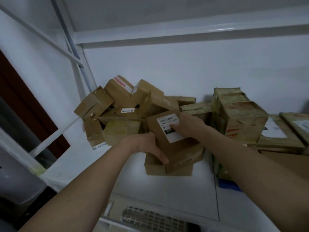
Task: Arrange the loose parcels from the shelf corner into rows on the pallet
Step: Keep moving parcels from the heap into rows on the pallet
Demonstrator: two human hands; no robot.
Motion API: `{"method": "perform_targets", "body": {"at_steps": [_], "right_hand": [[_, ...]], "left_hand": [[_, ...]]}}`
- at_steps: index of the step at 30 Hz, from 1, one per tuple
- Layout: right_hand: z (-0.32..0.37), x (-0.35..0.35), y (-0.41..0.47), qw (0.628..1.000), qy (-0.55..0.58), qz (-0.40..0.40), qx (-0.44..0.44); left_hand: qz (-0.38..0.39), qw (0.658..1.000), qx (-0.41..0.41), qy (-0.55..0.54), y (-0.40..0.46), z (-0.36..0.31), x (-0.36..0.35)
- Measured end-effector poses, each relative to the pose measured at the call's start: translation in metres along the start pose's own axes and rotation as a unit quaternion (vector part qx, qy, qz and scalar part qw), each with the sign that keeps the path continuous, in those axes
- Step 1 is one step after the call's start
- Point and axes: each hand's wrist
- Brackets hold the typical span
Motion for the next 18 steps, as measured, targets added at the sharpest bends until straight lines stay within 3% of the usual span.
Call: {"method": "perform_targets", "body": {"at_steps": [5,11,18], "right_hand": [[0.014,0.013,-0.042,0.998,0.052,-0.012,0.024],[0.003,0.035,-0.123,0.999,0.029,0.011,0.03],[-0.038,0.061,-0.211,0.996,0.054,0.054,0.036]], "left_hand": [[-0.01,0.998,-0.022,-0.052,-0.048,-0.007,-0.003],[0.081,0.994,-0.046,-0.054,-0.099,-0.027,-0.046],[0.097,0.993,-0.038,0.052,-0.124,-0.076,-0.111]]}}
Point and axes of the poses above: each hand's wrist, its own y-axis towards the middle knuckle, its own x-axis out of the back of the hand, z = x × y, and after that the axes turned 11 degrees about x, right-handed
